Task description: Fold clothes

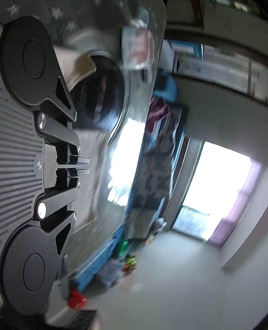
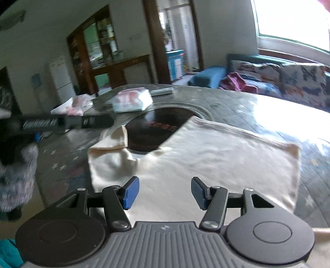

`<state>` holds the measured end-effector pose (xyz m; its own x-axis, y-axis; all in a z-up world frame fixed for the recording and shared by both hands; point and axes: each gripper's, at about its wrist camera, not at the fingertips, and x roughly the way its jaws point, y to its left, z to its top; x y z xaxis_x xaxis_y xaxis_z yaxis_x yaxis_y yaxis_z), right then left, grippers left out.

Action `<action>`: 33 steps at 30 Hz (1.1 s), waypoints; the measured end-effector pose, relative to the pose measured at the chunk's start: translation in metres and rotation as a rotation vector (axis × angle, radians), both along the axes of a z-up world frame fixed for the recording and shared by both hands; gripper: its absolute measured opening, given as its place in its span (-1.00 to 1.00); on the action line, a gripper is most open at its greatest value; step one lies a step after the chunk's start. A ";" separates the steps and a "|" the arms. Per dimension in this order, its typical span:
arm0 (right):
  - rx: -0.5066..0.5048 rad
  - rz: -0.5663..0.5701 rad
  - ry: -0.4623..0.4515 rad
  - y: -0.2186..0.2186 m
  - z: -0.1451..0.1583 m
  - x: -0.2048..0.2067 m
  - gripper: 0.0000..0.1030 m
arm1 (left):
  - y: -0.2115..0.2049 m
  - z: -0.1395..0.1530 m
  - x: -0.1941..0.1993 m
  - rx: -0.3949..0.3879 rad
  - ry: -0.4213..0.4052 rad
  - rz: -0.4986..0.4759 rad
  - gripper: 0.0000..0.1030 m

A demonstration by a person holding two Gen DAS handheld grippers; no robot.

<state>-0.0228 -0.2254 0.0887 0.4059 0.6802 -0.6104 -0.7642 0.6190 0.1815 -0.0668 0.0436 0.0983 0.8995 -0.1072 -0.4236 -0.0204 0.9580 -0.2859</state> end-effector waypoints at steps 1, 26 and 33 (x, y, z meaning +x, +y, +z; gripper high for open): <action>0.000 -0.009 0.005 -0.003 -0.001 0.001 0.10 | -0.004 -0.004 0.002 0.015 0.011 -0.003 -0.94; -0.032 0.044 0.029 0.020 -0.014 -0.008 0.11 | 0.048 -0.078 0.038 0.378 0.215 0.210 -0.60; 0.008 0.032 0.059 0.016 -0.010 -0.002 0.11 | 0.057 -0.056 0.026 0.233 0.153 0.209 -0.92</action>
<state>-0.0244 -0.2095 0.0784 0.3476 0.6974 -0.6268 -0.7715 0.5926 0.2315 -0.0408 0.1005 0.0424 0.8158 0.1879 -0.5469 -0.2487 0.9678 -0.0385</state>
